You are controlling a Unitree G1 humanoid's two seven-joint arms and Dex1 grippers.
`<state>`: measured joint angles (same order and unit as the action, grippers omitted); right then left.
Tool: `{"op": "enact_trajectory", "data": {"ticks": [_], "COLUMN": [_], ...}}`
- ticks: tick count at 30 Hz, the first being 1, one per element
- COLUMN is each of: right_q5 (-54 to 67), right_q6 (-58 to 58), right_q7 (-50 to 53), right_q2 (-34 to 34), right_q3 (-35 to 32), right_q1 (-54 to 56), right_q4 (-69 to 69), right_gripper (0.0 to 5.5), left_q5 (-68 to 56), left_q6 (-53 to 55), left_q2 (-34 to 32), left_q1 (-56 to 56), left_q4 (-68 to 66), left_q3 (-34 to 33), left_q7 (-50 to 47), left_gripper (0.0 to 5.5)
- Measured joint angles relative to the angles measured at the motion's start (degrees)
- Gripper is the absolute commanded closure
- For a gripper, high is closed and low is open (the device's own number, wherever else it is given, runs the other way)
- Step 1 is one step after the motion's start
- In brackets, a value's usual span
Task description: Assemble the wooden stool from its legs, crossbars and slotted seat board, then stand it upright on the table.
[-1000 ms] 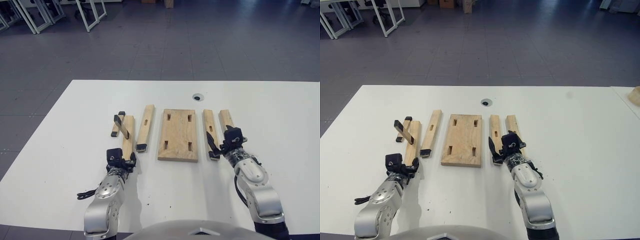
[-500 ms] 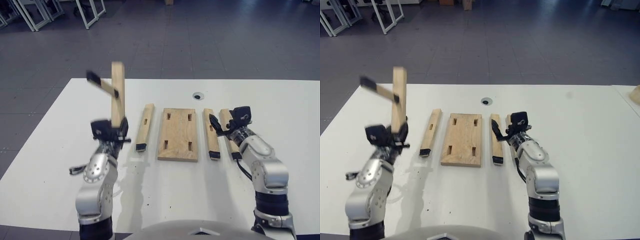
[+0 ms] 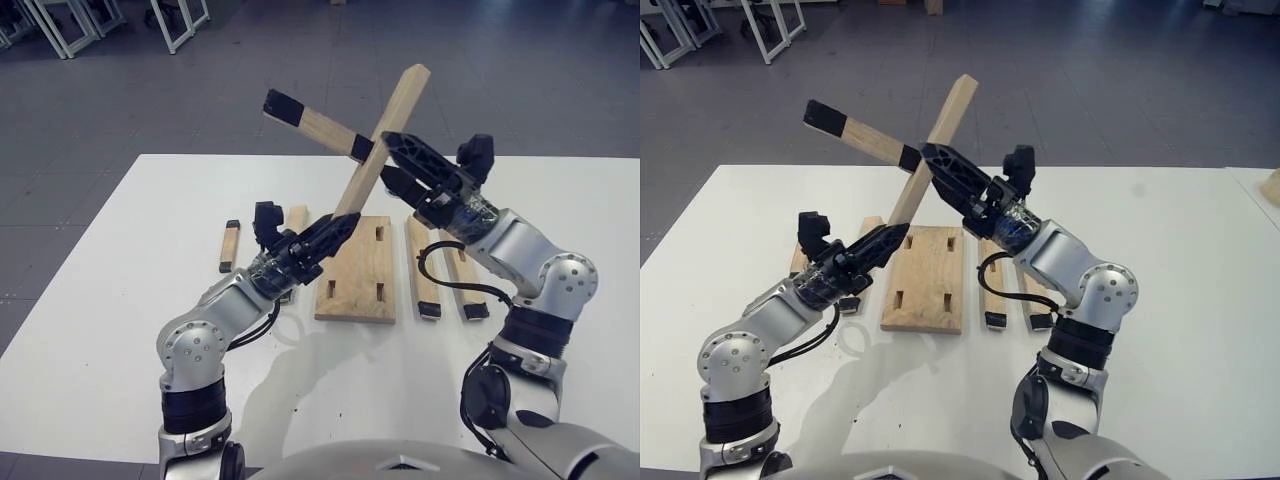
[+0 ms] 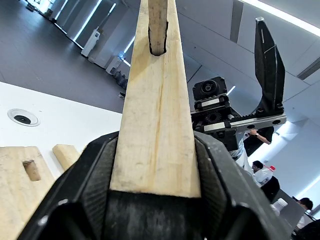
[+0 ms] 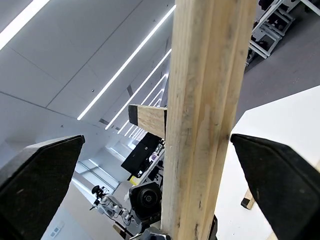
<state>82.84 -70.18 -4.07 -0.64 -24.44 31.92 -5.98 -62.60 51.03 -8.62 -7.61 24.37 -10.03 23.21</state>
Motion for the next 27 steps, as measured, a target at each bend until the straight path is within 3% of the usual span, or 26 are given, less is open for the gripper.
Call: {"op": "enact_trajectory", "data": {"ticks": [3,7,12,20,26,27], "right_q5": [2.1,6.4,12.2,12.4,12.3,12.0], "right_q6": [0.1,0.3,-1.2,-1.1,-0.9,-0.5], "right_q7": [1.5,0.6,-5.6,-13.4,-17.4,-17.8], "right_q2": [-0.9,-3.2,-10.8,-18.3,-21.4,-21.6], "right_q3": [2.3,4.8,6.7,10.8,13.4,13.8], "right_q1": [-0.5,-2.1,-2.3,-2.3,-2.2,-2.1], "right_q4": [0.0,0.2,1.5,2.1,1.7,1.7], "right_gripper": [0.1,0.93,1.86,3.34,3.38,3.38], "left_q5": [-2.2,-5.3,-8.6,-11.4,-16.7,-17.6], "left_q6": [0.6,3.0,3.6,3.8,6.1,6.3], "left_q2": [-0.3,-2.4,-6.4,-7.5,-9.2,-9.4], "left_q1": [0.0,1.4,2.3,2.3,2.5,2.5], "left_q4": [-0.3,0.0,1.2,1.1,-0.3,-0.6], "left_q3": [0.9,2.9,2.9,3.8,3.6,3.5], "left_q7": [0.1,1.3,5.6,7.2,7.2,7.0], "left_gripper": [3.46,3.46,3.46,3.46,3.46,3.17]}}
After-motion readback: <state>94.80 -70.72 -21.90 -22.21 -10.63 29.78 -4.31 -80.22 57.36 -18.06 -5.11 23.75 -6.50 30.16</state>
